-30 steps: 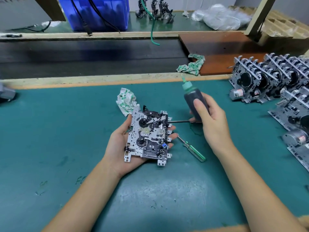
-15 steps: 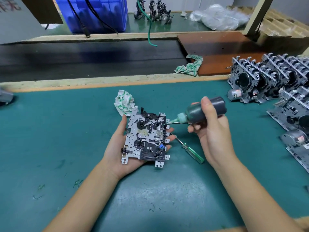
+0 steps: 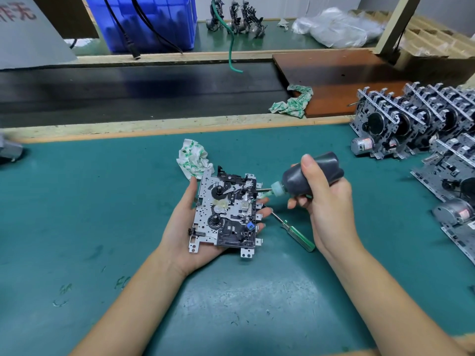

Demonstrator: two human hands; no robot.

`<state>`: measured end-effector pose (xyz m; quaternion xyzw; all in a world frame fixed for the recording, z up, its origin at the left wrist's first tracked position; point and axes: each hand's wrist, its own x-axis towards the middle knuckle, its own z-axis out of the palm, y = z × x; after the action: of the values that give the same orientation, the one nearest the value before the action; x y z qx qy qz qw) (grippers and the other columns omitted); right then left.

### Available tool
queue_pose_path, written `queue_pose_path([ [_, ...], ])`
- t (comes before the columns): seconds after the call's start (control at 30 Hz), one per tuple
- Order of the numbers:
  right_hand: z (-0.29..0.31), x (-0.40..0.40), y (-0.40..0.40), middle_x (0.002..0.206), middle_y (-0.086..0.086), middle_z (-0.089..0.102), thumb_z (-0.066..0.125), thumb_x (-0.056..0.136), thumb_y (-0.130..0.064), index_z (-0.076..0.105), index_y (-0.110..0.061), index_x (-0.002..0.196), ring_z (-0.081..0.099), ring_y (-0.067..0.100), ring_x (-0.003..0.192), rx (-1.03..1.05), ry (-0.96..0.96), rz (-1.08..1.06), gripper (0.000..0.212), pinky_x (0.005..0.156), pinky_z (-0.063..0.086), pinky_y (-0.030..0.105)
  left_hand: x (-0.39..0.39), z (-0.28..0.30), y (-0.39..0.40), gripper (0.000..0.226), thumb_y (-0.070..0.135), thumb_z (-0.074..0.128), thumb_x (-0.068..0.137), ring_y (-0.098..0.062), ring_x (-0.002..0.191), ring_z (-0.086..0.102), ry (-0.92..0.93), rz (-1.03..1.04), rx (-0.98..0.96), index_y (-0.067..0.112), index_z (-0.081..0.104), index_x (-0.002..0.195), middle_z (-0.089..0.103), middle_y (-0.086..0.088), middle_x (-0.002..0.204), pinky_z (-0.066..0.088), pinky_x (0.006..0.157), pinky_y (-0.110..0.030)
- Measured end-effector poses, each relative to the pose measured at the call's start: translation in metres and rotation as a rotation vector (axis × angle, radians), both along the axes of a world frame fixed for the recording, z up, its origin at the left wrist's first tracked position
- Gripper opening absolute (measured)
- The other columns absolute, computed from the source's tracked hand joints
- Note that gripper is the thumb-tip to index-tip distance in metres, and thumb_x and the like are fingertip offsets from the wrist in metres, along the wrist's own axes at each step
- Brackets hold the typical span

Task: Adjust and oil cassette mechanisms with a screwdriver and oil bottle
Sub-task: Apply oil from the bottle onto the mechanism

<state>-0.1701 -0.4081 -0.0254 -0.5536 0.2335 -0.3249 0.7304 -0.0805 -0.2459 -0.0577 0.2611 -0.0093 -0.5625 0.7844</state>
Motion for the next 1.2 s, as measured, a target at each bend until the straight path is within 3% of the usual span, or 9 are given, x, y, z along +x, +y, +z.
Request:
queue_pose_path([
  [0.17, 0.001, 0.002, 0.001, 0.062, 0.007, 0.048, 0.073, 0.073, -0.039, 0.056, -0.008, 0.072, 0.044, 0.012, 0.05, 0.007, 0.018, -0.005, 0.036, 0.043, 0.045, 0.021, 0.0, 0.0, 0.0, 0.08, 0.066, 0.031, 0.091, -0.046, 0.12, 0.051, -0.01, -0.002, 0.01, 0.0, 0.057, 0.127, 0.048, -0.031, 0.134, 0.039, 0.101, -0.058],
  [0.37, 0.0, 0.001, 0.0, 0.068, 0.013, 0.049, 0.066, 0.07, -0.043, 0.057, -0.006, 0.075, 0.048, 0.018, 0.056, -0.005, 0.021, 0.001, 0.039, 0.045, 0.048, 0.024, 0.0, 0.001, 0.0, 0.079, 0.066, 0.033, 0.09, -0.046, 0.12, 0.051, -0.017, 0.002, 0.008, 0.001, 0.058, 0.126, 0.049, -0.031, 0.134, 0.04, 0.099, -0.058],
  [0.7, 0.0, 0.001, 0.0, 0.062, 0.0, 0.057, 0.067, 0.074, -0.038, 0.059, -0.009, 0.073, 0.056, 0.015, 0.054, 0.008, 0.003, -0.003, 0.031, 0.046, 0.05, 0.024, 0.0, 0.001, 0.0, 0.08, 0.067, 0.033, 0.09, -0.045, 0.121, 0.051, -0.019, -0.004, 0.005, 0.0, 0.059, 0.125, 0.049, -0.03, 0.134, 0.04, 0.101, -0.057],
  [0.83, 0.001, 0.0, -0.002, 0.064, 0.001, 0.06, 0.069, 0.063, -0.045, 0.061, -0.012, 0.073, 0.057, 0.017, 0.055, 0.019, 0.019, 0.05, 0.036, 0.047, 0.051, 0.026, -0.001, 0.002, 0.0, 0.081, 0.067, 0.033, 0.089, -0.046, 0.12, 0.051, -0.019, -0.007, 0.0, 0.0, 0.057, 0.127, 0.049, -0.031, 0.134, 0.037, 0.101, -0.059],
  [0.97, 0.007, 0.0, -0.008, 0.062, -0.005, 0.064, 0.07, 0.059, -0.045, 0.061, -0.012, 0.075, 0.055, 0.008, 0.048, 0.078, -0.028, 0.05, 0.038, 0.046, 0.051, 0.021, -0.001, 0.001, 0.001, 0.086, 0.071, 0.032, 0.089, -0.046, 0.124, 0.048, -0.017, -0.025, -0.012, -0.002, 0.053, 0.131, 0.045, -0.032, 0.137, 0.035, 0.103, -0.059],
  [1.1, 0.008, -0.001, -0.026, 0.07, -0.003, 0.069, 0.071, 0.068, -0.04, 0.061, -0.012, 0.084, 0.065, 0.013, 0.06, 0.049, -0.01, -0.057, 0.034, 0.057, 0.056, 0.026, -0.001, 0.0, 0.003, 0.095, 0.077, 0.033, 0.085, -0.046, 0.128, 0.043, -0.018, -0.052, -0.037, -0.003, 0.047, 0.135, 0.041, -0.032, 0.14, 0.031, 0.106, -0.06],
  [1.17, 0.001, 0.0, -0.032, 0.078, -0.002, 0.067, 0.073, 0.077, -0.03, 0.06, -0.017, 0.084, 0.065, 0.012, 0.073, -0.088, 0.088, -0.109, 0.019, 0.071, 0.056, 0.029, -0.001, 0.0, 0.002, 0.098, 0.079, 0.033, 0.083, -0.046, 0.129, 0.042, -0.038, -0.061, -0.037, -0.003, 0.047, 0.135, 0.041, -0.031, 0.141, 0.031, 0.107, -0.059],
  [1.2, -0.002, 0.001, -0.033, 0.08, -0.002, 0.066, 0.074, 0.079, -0.026, 0.059, -0.02, 0.084, 0.063, 0.007, 0.074, -0.187, 0.133, -0.113, 0.017, 0.073, 0.053, 0.024, -0.001, 0.0, 0.002, 0.099, 0.08, 0.032, 0.082, -0.045, 0.13, 0.041, -0.05, -0.067, -0.036, -0.003, 0.046, 0.135, 0.04, -0.031, 0.141, 0.031, 0.108, -0.058],
])
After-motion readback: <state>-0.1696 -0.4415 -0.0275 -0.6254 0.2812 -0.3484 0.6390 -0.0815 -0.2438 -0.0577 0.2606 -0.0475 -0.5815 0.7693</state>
